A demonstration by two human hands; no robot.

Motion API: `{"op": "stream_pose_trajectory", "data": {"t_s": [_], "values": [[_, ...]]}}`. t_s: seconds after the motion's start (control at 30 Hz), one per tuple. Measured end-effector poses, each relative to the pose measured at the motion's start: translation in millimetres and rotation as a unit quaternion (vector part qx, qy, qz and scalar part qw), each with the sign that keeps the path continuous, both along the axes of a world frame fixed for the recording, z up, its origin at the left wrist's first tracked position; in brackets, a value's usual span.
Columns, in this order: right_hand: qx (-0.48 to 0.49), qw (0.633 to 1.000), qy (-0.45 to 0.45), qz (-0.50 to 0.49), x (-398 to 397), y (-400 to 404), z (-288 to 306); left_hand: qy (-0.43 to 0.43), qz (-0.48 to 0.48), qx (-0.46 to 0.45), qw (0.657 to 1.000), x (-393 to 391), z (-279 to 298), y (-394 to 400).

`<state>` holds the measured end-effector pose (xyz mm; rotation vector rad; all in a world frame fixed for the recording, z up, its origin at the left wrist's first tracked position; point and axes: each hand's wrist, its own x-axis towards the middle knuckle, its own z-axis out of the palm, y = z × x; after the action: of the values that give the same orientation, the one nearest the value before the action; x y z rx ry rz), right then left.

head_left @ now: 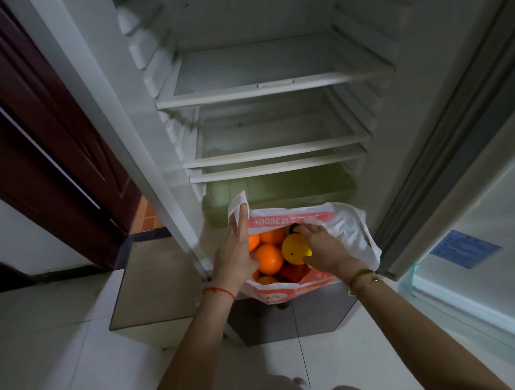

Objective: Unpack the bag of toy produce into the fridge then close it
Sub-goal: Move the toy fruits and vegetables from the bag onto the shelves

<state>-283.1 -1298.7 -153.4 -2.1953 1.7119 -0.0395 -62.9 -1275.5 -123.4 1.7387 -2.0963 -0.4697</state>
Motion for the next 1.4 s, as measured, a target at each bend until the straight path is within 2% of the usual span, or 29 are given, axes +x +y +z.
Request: {"op": "stream_pose_trajectory", "data": {"t_s": [0.17,0.33,0.43,0.53,0.63,0.7,0.8,0.97,1.1,1.23,1.4], "values": [[-0.077,0.988,0.116,0.068,2,-10,-28,0.019,-0.015,-0.004,1.0,-1,1,-2],[-0.086,0.985,0.136,0.07,-1,-15,-40,0.041,-0.015,0.003,0.999,1,2,-8],[-0.072,0.995,0.059,0.03,-5,-21,-40,0.07,-0.013,0.008,0.997,2,3,-12],[-0.005,0.993,-0.112,-0.045,-9,-24,-23,0.094,-0.025,0.026,0.995,3,11,-15],[0.063,0.958,-0.266,-0.089,-10,-24,5,0.112,-0.039,0.05,0.992,4,18,-18],[0.101,0.922,-0.355,-0.116,-8,-21,25,0.112,-0.041,0.055,0.991,4,19,-21],[0.121,0.873,-0.453,-0.131,-4,-12,51,0.109,-0.037,0.054,0.992,3,20,-24],[0.057,0.856,-0.497,-0.13,7,-8,88,0.138,-0.03,0.067,0.988,3,21,-26],[-0.028,0.834,-0.544,-0.082,16,-11,119,0.161,-0.018,0.079,0.984,3,20,-26],[-0.105,0.842,-0.528,-0.039,23,-20,149,0.169,-0.011,0.081,0.982,2,22,-26],[-0.179,0.846,-0.501,-0.04,34,-35,173,0.164,-0.005,0.093,0.982,3,23,-30]]}}
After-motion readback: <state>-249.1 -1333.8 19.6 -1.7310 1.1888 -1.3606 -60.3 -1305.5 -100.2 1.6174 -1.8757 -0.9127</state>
